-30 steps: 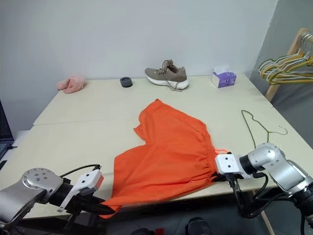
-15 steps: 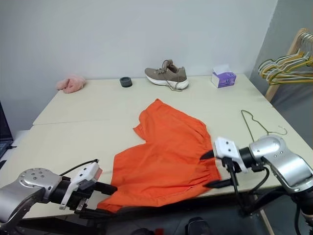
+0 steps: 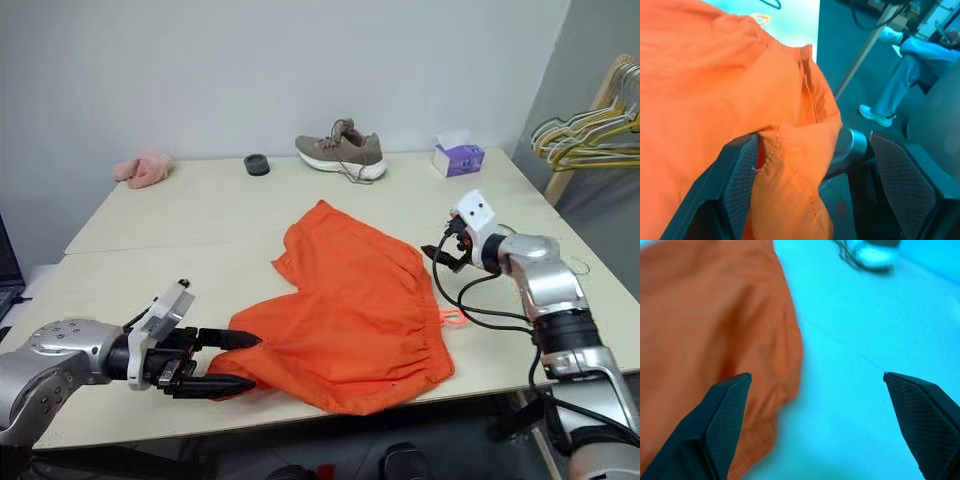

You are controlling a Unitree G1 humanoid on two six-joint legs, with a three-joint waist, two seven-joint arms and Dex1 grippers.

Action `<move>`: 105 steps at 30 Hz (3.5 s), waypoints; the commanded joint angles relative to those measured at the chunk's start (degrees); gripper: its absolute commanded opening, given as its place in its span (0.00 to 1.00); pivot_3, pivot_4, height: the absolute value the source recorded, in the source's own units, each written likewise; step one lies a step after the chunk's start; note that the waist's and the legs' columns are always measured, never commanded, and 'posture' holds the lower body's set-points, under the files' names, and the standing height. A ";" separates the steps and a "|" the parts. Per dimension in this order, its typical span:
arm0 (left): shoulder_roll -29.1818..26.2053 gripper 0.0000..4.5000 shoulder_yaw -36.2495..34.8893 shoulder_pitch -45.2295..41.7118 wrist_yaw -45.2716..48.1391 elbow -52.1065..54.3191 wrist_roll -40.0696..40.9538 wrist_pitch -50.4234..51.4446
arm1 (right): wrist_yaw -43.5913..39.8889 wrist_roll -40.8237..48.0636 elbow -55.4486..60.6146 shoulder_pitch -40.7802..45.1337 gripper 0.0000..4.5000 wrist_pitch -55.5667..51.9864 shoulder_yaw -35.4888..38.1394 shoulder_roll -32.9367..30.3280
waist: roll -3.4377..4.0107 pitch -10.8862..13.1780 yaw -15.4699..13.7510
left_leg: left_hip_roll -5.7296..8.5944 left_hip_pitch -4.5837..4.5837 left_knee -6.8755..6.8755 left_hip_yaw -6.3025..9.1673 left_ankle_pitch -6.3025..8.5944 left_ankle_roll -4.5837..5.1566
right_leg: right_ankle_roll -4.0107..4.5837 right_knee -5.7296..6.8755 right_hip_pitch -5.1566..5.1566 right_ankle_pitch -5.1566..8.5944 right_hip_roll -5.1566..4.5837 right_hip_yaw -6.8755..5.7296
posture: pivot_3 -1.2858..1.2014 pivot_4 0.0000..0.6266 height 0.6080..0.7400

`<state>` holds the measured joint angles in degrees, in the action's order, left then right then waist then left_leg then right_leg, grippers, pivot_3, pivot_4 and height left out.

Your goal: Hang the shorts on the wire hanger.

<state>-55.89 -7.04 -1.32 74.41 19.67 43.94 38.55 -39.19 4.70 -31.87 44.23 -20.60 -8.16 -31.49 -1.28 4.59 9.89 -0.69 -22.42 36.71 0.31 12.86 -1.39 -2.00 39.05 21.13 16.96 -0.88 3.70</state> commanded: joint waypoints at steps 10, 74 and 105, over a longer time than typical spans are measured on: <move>-0.01 0.83 -4.62 -2.06 -1.07 1.66 2.91 0.65 | -3.63 -3.75 -17.18 6.16 1.00 4.88 0.07 6.10 | 0.01 0.01 1.39 | -0.01 -0.30 0.08 -0.04 0.00 0.01 | -0.08 0.01 0.26 -0.08 0.06 0.07 | 0.46 0.04 1.00; 5.40 1.00 -0.98 0.43 -10.06 2.24 -8.78 -7.58 | -1.91 -1.32 -13.69 4.76 0.78 -5.97 3.79 14.35 | 0.05 -0.12 1.35 | -0.07 -0.28 0.16 -0.07 0.00 0.01 | -0.16 0.02 0.26 -0.19 0.20 0.17 | 0.47 0.03 1.00; 8.64 1.00 0.92 -2.91 -17.26 5.85 -11.04 -5.55 | -3.37 -16.83 11.21 -1.68 0.59 7.31 -6.99 6.98 | 0.04 -0.11 1.04 | -0.07 -0.29 0.21 -0.02 0.00 0.01 | -0.19 0.03 0.25 -0.22 0.16 0.17 | 0.47 0.05 1.00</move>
<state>-46.82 -5.85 -2.98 57.96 22.84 31.48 31.62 -40.50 -15.06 -25.01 42.48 -10.19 -17.67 -24.04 -1.24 4.48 10.93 -0.76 -22.71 36.92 0.31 12.85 -1.38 -2.20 39.08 21.37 16.74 -0.72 3.86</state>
